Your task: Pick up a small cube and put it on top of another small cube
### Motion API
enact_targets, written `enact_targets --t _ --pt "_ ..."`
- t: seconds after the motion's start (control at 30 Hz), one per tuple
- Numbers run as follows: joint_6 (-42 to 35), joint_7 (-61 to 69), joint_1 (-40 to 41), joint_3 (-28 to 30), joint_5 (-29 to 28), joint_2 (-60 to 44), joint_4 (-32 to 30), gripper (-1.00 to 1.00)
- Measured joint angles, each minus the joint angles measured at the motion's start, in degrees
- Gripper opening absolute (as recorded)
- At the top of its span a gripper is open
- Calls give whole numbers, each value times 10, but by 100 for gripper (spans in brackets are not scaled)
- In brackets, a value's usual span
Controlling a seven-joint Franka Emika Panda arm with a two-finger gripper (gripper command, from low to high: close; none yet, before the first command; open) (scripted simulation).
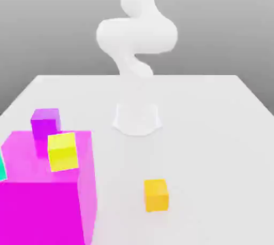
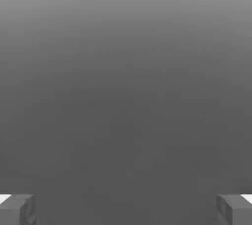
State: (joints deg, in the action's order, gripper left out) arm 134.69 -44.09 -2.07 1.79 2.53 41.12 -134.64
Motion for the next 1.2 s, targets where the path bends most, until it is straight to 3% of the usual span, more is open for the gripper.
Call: enact_targets --t 0.27,0.43,0.53,0.7,1.03,1.07,1.2 --pt "103 55 -64 31 79 -179 -100 0" --pt "170 67 -86 23 98 -290 -163 0" --pt "212 53 -88 13 80 -350 -201 0" --pt "279 -12 -91 20 -11 -432 -251 0" --pt "383 -3 -76 1 -1 -558 -234 0" --pt "392 -2 -72 -4 2 -569 -233 -100" --pt "392 -3 -72 -4 1 -569 -233 -100"
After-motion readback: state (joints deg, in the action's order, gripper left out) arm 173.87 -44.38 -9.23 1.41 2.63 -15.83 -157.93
